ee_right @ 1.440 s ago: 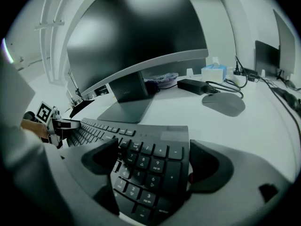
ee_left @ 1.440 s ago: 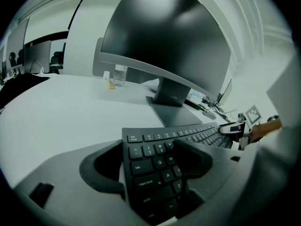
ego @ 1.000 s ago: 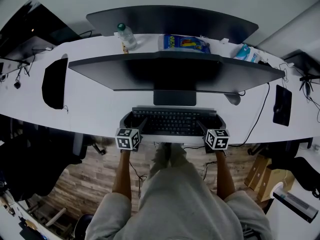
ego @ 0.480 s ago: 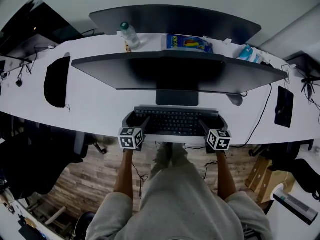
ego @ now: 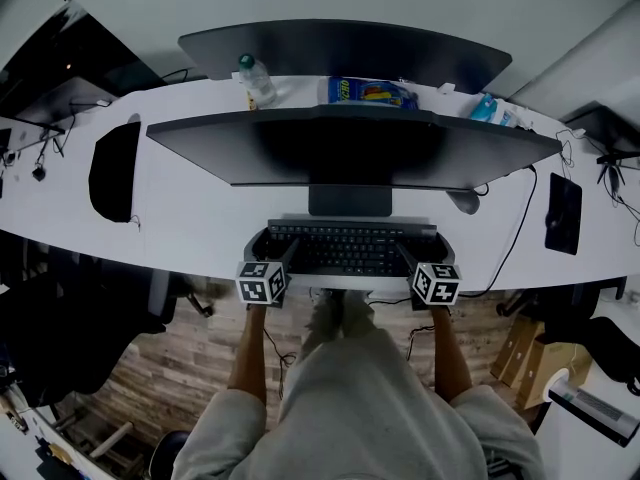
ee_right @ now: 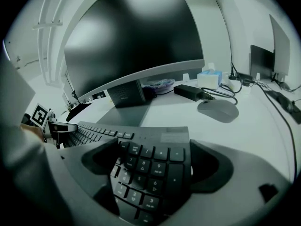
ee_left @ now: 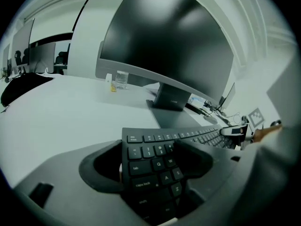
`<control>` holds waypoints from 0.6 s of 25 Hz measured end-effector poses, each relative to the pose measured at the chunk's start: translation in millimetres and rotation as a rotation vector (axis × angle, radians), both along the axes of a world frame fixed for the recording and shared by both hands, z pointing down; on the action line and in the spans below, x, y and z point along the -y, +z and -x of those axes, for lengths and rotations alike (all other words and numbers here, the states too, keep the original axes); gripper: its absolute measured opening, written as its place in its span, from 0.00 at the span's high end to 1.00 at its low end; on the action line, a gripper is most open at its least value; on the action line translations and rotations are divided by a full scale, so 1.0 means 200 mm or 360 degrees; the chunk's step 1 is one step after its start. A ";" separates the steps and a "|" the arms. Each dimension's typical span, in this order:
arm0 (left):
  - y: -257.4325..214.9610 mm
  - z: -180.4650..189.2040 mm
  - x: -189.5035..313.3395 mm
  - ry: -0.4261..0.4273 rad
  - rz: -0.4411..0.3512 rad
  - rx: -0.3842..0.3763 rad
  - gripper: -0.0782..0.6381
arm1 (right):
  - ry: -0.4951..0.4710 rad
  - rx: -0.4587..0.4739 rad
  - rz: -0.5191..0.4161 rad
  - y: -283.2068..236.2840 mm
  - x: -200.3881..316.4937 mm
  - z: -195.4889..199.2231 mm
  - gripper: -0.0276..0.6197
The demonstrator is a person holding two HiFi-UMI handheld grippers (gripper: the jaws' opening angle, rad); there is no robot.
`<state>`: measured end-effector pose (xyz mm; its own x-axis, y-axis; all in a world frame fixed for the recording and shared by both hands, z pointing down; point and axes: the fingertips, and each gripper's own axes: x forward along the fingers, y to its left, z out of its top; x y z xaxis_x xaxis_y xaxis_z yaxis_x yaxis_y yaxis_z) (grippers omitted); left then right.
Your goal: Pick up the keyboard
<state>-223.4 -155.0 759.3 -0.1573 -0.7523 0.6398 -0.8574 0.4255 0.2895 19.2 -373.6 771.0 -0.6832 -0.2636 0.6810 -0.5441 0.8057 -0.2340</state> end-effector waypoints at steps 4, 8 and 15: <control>-0.08 0.00 0.00 0.0001 -0.0041 0.0027 0.44 | -0.0002 0.0034 -0.0039 -0.09 0.00 0.00 0.26; -0.20 0.00 0.00 -0.0004 -0.0101 0.0075 0.44 | -0.0009 0.0087 -0.0097 -0.20 0.01 0.01 0.26; -0.41 0.03 0.00 -0.0015 -0.0211 0.0158 0.44 | -0.0018 0.0185 -0.0221 -0.43 0.02 0.04 0.26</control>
<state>-229.3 -154.7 676.8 -0.2220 -0.8275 0.5157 -0.8808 0.3971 0.2579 10.5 -377.5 685.5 -0.7585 -0.3415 0.5550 -0.5106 0.8407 -0.1805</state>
